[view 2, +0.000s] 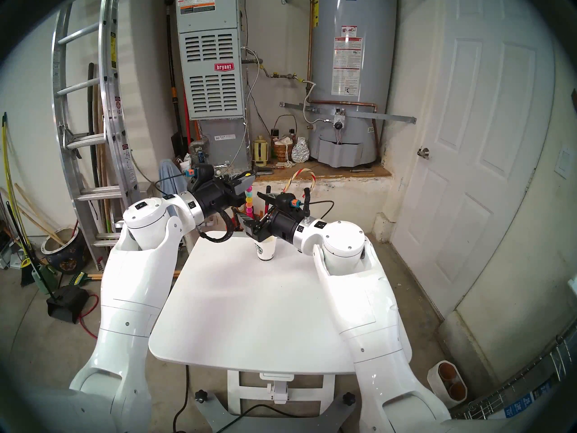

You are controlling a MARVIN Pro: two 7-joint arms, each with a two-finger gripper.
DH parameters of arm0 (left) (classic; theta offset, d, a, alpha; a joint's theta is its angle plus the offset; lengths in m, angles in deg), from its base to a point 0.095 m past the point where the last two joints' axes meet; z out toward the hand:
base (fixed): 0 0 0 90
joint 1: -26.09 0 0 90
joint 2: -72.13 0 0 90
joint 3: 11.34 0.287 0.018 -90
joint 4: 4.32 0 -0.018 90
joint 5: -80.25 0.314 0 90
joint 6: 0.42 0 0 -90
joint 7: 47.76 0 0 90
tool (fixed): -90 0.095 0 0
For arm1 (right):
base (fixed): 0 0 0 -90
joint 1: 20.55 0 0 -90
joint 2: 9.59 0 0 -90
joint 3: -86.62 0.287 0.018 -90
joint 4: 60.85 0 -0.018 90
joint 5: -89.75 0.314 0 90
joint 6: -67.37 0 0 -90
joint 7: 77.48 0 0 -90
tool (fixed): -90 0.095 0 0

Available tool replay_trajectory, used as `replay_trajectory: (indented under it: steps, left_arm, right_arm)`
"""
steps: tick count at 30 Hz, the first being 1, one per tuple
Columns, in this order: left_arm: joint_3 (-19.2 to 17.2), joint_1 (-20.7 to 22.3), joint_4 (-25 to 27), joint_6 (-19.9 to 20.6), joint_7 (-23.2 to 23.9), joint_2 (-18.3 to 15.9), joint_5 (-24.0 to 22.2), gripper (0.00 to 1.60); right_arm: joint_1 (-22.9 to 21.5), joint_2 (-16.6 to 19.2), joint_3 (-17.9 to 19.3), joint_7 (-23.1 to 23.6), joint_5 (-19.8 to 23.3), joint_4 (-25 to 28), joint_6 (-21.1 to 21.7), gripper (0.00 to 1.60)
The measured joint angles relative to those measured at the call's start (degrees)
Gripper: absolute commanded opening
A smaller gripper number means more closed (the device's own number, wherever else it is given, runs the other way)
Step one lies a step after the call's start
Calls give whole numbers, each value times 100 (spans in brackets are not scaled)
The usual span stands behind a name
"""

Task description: Switch the marker to another color

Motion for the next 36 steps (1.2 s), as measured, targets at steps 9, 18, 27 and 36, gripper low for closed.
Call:
replay_trajectory:
  steps: [9,18,27,36]
  left_arm:
    - [-13,0,2,-1,54,3,0,0]
    - [-12,1,2,-1,86,9,7,0]
    - [-12,0,2,0,109,23,9,0]
    - [-21,-19,16,1,137,39,9,0]
  right_arm:
    - [-54,-37,0,-34,19,-147,-47,160]
    - [-119,-74,-13,-51,30,-254,-95,160]
    - [-167,-102,-31,-58,44,-324,-113,152]
    - [-193,-115,-52,-45,49,-371,-123,93]
